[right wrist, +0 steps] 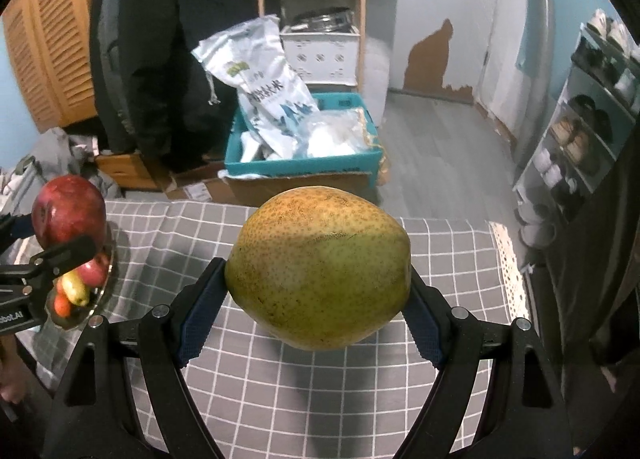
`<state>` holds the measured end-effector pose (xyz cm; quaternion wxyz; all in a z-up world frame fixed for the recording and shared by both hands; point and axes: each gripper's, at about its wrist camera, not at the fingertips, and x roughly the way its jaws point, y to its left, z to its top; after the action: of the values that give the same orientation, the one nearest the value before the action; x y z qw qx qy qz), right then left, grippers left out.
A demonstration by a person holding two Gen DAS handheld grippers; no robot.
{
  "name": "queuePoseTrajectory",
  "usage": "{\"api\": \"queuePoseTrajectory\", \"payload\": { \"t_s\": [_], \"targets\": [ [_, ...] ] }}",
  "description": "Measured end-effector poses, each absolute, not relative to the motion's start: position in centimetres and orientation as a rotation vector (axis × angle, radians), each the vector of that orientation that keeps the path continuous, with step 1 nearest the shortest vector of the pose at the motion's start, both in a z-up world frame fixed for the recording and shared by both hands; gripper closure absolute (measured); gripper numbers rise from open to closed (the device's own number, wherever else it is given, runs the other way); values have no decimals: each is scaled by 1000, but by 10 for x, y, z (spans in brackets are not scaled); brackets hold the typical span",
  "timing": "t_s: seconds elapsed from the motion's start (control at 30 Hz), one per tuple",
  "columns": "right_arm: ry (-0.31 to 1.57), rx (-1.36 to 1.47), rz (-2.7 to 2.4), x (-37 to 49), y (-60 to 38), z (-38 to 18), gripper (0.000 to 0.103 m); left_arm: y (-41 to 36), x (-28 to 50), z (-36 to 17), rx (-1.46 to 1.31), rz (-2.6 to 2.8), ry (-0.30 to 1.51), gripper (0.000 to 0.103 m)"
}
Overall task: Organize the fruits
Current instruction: 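Lift and carry the red apple and pear with both tools over the green bowl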
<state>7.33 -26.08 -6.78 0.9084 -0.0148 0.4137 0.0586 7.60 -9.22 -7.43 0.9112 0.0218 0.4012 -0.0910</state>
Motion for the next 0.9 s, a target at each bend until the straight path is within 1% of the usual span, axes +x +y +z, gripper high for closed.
{"api": "queuePoseTrajectory", "payload": {
  "t_s": [0.47,0.9],
  "targets": [
    [793,-38,187,47,-229,-47,20,-54,46,-60,12,-153,783,23],
    [780,-72,254,49,-189,-41,20,-22,35,-61,-15,-104,773,23]
  ]
}}
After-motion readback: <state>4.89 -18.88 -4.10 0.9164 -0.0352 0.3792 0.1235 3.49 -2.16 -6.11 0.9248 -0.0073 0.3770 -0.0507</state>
